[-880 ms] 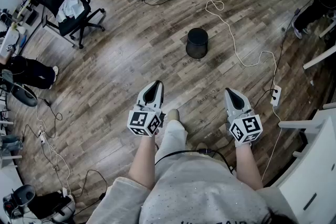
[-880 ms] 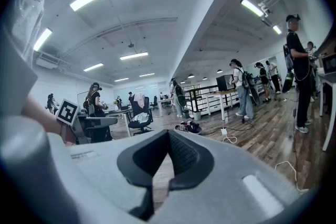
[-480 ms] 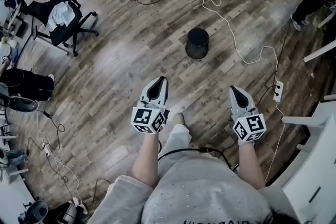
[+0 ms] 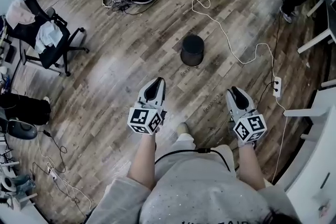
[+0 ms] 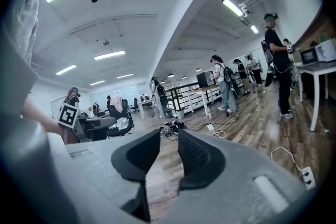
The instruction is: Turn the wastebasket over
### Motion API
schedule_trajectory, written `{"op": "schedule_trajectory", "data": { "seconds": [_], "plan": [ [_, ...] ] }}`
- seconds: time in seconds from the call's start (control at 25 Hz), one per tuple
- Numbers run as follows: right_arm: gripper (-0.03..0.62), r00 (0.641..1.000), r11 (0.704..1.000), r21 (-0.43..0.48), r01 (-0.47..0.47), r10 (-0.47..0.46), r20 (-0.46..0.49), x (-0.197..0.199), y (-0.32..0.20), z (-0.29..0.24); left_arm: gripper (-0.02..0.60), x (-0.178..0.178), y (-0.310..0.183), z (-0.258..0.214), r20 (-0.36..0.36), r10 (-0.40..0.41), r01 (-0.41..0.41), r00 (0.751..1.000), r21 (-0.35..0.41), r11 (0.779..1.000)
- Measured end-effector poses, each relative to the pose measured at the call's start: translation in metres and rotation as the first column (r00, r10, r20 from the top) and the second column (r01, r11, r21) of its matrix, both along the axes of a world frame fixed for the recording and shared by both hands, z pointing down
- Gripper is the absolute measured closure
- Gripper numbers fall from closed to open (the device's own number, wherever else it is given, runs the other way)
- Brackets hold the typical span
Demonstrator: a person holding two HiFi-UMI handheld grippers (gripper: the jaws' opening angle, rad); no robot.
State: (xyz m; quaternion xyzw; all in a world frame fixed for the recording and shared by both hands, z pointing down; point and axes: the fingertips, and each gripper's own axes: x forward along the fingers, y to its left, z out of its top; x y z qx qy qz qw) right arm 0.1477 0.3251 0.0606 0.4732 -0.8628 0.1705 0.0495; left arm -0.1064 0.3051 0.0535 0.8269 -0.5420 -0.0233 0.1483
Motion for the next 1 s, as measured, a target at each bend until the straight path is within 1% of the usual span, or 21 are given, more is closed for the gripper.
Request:
{"op": "schedule_trajectory", "data": {
  "seconds": [0.12, 0.28, 0.4, 0.6, 0.8, 1.0],
  "plan": [
    [0.494, 1.0, 1.0, -0.018, -0.016, 0.016, 0.008, -0.007, -0.004, 0.005, 0.559, -0.011, -0.008, 0.005, -0.017, 0.004, -0.004, 1.0, -0.001, 1.0],
    [0.481, 1.0, 0.999, -0.033, 0.019, -0.018, 0.005, -0.025, -0.005, 0.012, 0.56, -0.024, -0.006, 0.019, -0.04, -0.013, 0.012, 0.999, -0.022, 1.0],
    [0.467, 0.999, 0.999, -0.031, 0.03, -0.03, 0.011, -0.037, -0.016, 0.018, 0.559, -0.033, -0.003, 0.03, -0.043, -0.018, 0.016, 0.999, -0.037, 0.999],
    [0.461, 0.998, 0.998, -0.043, 0.056, -0.055, 0.025, -0.048, -0.042, 0.034, 0.558, -0.049, -0.01, 0.05, -0.041, -0.066, 0.063, 0.997, -0.074, 0.995],
    [0.455, 0.997, 0.996, -0.059, 0.073, -0.072, 0.032, -0.057, -0.079, 0.044, 0.558, -0.055, -0.041, 0.051, -0.024, -0.066, 0.063, 0.998, -0.082, 0.995],
    [0.451, 0.995, 0.994, -0.059, 0.095, -0.093, 0.032, -0.059, -0.132, 0.045, 0.558, -0.048, -0.102, 0.05, -0.025, -0.053, 0.051, 0.998, -0.076, 0.996]
  ]
}}
